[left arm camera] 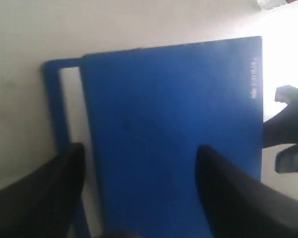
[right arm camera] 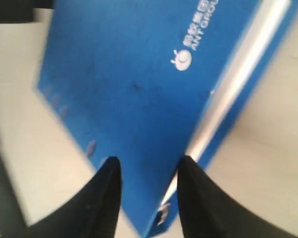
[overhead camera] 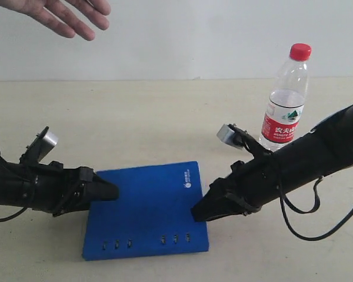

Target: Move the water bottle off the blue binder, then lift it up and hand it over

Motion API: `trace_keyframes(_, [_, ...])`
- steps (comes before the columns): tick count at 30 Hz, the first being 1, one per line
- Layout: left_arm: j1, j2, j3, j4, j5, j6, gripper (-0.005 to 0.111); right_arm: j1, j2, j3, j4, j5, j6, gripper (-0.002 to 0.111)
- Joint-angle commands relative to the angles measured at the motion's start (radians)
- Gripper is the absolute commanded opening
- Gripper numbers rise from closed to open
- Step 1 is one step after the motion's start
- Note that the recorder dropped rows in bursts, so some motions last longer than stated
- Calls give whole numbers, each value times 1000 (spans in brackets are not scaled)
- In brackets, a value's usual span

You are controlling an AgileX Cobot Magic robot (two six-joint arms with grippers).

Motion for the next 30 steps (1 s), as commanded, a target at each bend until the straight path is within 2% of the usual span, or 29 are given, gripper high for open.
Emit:
trace_keyframes(1, [-8,3,-2,-7,90,-3,60,-3,-2,0,108,267,-126,32])
trace_keyframes(5, [-8,3,-2,-7,102,23,60,-3,-2,0,149,282,-132,32])
trace_keyframes(10, [-8,3,-2,-7,166,77,60,5,0,0,149,76,-105,32])
trace_keyframes(14, [-8,3,-2,-7,239,110,60,10,0,0,166,27,-111,31])
trace_keyframes(16, [-8,3,-2,-7,216,110,60,10,0,0,178,40,-149,21])
trace_keyframes(18, [-8,3,-2,-7,171,110,60,10,0,0,184,37,-160,-1])
trace_keyframes(22, [-8,3,-2,-7,93,110,60,7,0,0,188,7,-155,0])
trace_keyframes(25, [-8,3,-2,-7,43,110,60,1,0,0,188,-94,-70,0])
trace_keyframes(30, [-8,3,-2,-7,50,108,60,-55,-10,0,107,-265,84,0])
